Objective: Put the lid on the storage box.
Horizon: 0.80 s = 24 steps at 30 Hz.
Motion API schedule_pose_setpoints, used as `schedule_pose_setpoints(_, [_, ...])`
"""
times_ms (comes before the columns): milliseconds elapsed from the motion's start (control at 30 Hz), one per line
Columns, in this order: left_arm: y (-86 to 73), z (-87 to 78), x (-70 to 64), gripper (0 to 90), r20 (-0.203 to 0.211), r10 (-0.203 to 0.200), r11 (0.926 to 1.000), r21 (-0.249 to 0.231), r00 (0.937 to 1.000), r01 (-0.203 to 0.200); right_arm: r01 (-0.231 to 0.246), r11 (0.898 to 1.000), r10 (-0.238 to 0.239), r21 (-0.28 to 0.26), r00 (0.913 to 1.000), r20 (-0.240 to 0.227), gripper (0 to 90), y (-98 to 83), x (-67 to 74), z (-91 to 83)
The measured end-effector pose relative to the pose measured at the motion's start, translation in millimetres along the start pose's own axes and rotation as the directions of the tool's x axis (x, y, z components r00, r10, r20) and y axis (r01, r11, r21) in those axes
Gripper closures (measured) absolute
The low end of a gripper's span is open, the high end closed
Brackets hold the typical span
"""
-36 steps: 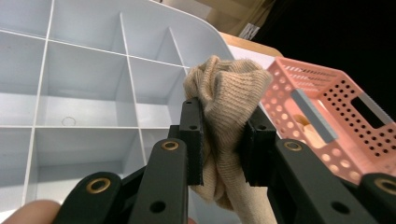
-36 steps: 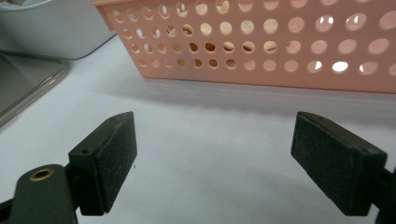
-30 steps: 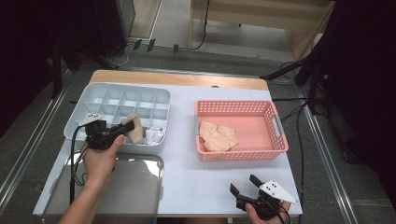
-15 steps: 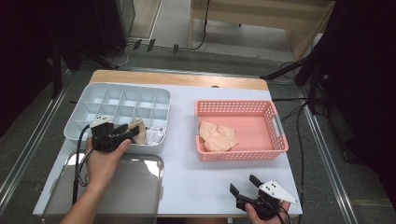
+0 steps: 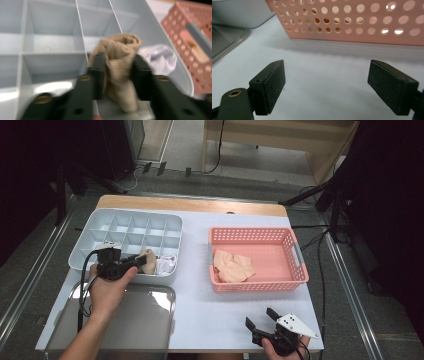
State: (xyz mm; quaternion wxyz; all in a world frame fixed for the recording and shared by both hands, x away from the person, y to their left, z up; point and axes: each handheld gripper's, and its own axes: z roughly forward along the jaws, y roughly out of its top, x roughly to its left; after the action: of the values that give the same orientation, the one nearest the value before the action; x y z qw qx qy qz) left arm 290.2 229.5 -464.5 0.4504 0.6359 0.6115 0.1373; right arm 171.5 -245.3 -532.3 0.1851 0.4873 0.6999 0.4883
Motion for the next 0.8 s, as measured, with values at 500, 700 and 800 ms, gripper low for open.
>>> schedule_pose_setpoints(500, [3.2, 20.0, 2.9, 80.9, 0.023, -0.007, 0.9880, 0.154, 0.9997, 0.004, 0.003, 1.000, -0.002, 0.010, 1.0000, -0.004, 15.4, -0.7, 3.2, 1.9])
schedule_pose_setpoints(700, [5.4, 10.5, 1.8, 74.8, 0.049, -0.024, 0.9931, 0.116, 0.9985, 0.018, 0.004, 1.000, -0.004, 0.003, 1.0000, -0.004, 15.4, -0.7, 2.4, 1.9])
schedule_pose_setpoints(800, [7.0, 4.9, -1.7, 62.5, 0.060, -0.030, 0.9987, 0.044, 0.9977, 0.027, 0.000, 1.000, 0.000, 0.001, 1.0000, -0.002, 15.4, -0.7, 1.5, 2.2])
